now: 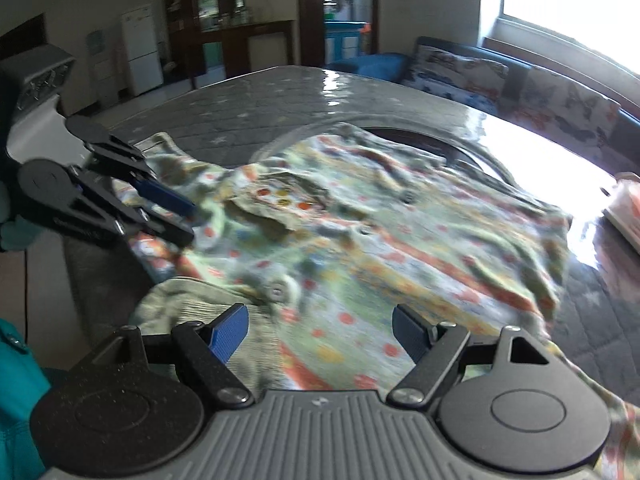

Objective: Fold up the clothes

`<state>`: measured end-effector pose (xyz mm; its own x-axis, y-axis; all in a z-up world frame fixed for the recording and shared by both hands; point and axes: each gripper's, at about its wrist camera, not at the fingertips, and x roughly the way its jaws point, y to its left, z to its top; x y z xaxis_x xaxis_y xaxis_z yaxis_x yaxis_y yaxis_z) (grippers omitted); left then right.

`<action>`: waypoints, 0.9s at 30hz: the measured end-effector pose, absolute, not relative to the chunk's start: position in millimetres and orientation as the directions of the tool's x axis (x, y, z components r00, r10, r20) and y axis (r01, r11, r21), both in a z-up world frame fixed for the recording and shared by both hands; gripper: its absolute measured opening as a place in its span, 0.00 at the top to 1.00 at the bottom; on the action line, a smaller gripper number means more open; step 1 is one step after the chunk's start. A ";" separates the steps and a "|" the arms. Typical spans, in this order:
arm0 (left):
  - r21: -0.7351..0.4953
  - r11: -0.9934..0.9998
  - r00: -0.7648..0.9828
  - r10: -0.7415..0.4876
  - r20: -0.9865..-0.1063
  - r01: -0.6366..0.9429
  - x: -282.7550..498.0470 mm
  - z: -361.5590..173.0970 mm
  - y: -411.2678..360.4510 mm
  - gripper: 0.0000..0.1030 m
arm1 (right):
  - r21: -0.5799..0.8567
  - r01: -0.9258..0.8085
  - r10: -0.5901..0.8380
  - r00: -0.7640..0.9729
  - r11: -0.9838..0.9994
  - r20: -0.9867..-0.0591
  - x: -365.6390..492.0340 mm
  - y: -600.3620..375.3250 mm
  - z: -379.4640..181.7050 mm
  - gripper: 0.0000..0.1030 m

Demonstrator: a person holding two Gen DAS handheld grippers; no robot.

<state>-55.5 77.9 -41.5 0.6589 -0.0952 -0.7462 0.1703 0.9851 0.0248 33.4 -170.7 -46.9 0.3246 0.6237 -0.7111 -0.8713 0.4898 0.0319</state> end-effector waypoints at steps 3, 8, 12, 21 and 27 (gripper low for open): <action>0.021 0.988 0.676 -0.088 -0.732 0.151 -37.5 -30.3 84.6 0.67 | 0.050 -0.838 0.606 0.350 0.543 -0.714 43.1 -181.0 -51.5 0.22; -0.002 0.992 0.673 -0.086 -0.735 0.125 10.6 -26.5 92.1 0.67 | 0.069 -0.816 0.590 0.354 0.574 -0.725 48.6 -189.4 -57.4 0.21; -0.041 0.993 0.645 -0.102 -0.758 0.109 56.6 -33.9 94.1 0.67 | 0.075 -0.812 0.592 0.355 0.578 -0.724 49.2 -190.6 -58.3 0.21; -0.054 0.994 0.600 -0.099 -0.794 0.093 137.2 -56.2 93.3 0.67 | 0.093 -0.806 0.594 0.348 0.585 -0.725 55.9 -190.4 -59.5 0.20; -0.050 0.994 0.611 -0.098 -0.785 0.095 163.0 -58.7 88.5 0.65 | 0.104 -0.799 0.595 0.346 0.592 -0.725 59.5 -193.5 -60.0 0.18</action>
